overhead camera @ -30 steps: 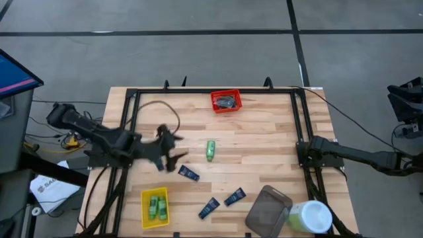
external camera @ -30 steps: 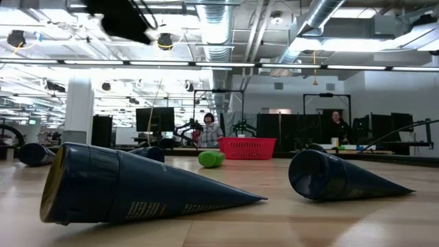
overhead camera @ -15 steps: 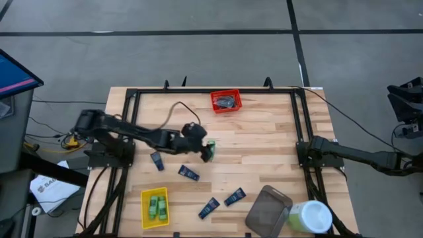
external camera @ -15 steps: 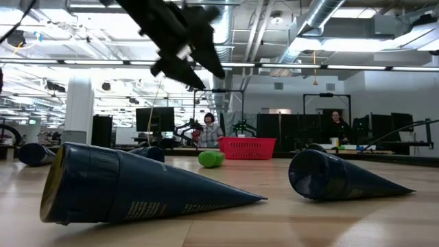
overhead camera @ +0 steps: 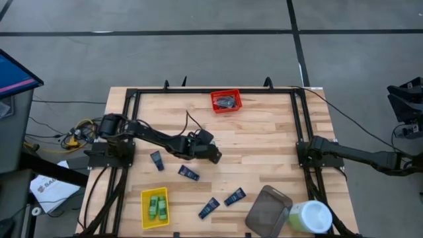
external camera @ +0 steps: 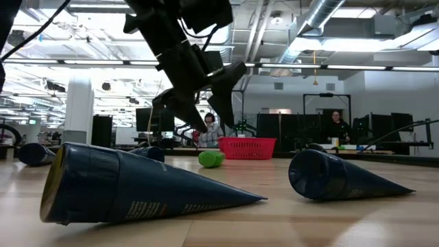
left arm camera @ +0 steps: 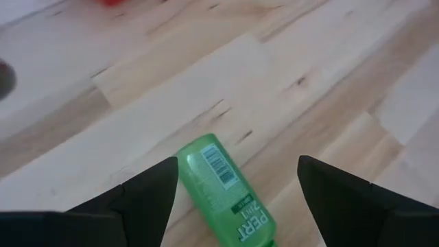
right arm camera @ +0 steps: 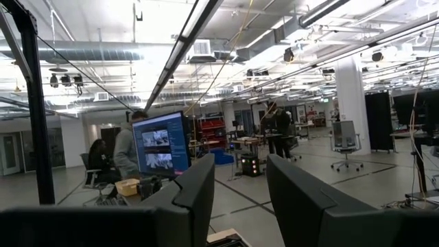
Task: Pick & Place Travel size toiletries
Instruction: Put the green shampoo into the yellow bin
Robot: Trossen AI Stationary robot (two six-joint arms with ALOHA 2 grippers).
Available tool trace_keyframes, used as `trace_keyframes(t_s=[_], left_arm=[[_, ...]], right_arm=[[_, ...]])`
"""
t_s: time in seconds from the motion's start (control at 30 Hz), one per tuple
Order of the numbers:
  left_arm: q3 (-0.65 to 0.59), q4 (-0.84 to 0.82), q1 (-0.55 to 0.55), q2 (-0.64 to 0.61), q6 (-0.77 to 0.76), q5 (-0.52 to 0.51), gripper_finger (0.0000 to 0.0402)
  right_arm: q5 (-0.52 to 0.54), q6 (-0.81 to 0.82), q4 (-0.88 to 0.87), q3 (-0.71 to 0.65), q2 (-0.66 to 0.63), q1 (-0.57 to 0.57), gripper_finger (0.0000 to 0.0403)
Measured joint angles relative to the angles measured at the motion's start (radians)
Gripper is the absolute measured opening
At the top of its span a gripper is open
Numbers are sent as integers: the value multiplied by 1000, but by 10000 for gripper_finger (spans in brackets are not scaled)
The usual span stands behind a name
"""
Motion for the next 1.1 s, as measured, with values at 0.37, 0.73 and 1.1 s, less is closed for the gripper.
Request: trace_keyframes(t_s=[0.37, 0.73, 1.1], left_arm=[[1, -6, 13, 20, -99, -49, 296], [0, 9, 10, 110, -187, 12, 296], [4, -15, 3, 153, -185, 47, 289]], right_arm=[[0, 0, 0, 0, 0, 0, 127], [0, -6, 0, 0, 0, 0, 127], [0, -9, 0, 0, 0, 0, 127]])
